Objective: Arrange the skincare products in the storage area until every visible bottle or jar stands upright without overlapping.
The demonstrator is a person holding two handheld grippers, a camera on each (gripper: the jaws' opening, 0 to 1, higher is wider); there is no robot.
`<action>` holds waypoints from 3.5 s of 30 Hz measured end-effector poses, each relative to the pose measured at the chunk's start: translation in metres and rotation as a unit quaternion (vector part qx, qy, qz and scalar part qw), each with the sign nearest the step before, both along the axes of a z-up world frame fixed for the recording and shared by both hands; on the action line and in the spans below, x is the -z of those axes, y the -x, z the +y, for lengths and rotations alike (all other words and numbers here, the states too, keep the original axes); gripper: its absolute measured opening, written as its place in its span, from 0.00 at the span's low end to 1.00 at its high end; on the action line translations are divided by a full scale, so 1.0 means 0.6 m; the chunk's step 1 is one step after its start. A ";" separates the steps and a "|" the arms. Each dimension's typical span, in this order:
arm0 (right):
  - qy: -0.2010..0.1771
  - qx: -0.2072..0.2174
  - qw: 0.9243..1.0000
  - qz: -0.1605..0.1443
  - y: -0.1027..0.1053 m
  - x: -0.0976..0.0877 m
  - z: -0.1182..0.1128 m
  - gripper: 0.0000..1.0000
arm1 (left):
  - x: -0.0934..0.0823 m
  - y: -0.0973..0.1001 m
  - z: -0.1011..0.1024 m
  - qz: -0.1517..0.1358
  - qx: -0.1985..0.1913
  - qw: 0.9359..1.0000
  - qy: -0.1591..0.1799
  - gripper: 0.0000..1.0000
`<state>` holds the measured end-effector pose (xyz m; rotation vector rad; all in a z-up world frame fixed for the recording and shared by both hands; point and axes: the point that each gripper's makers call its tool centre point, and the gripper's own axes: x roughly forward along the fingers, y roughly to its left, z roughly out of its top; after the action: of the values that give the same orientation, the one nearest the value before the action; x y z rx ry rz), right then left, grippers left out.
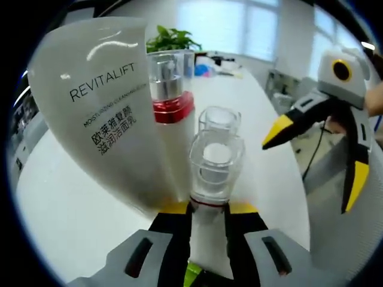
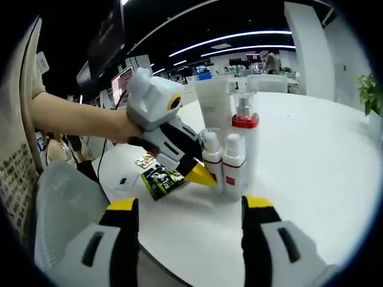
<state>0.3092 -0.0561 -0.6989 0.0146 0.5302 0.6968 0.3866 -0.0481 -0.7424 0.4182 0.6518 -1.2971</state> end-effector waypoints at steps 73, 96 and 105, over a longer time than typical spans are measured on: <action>0.004 -0.023 0.999 -0.043 0.047 -0.078 0.033 0.91 | -0.095 0.139 0.260 0.050 -0.269 0.961 0.048 0.91; -0.005 -0.024 0.998 -0.054 0.060 -0.087 0.046 0.92 | -0.115 0.186 0.335 0.047 -0.350 0.933 0.064 0.97; -0.003 -0.021 0.998 -0.055 0.056 -0.080 0.039 0.92 | -0.106 0.176 0.323 0.050 -0.347 0.935 0.053 0.97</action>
<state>0.2755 -0.0329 -0.6507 -0.0289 0.4227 0.7354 0.2808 0.1455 -0.6789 0.0143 0.7255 -0.6731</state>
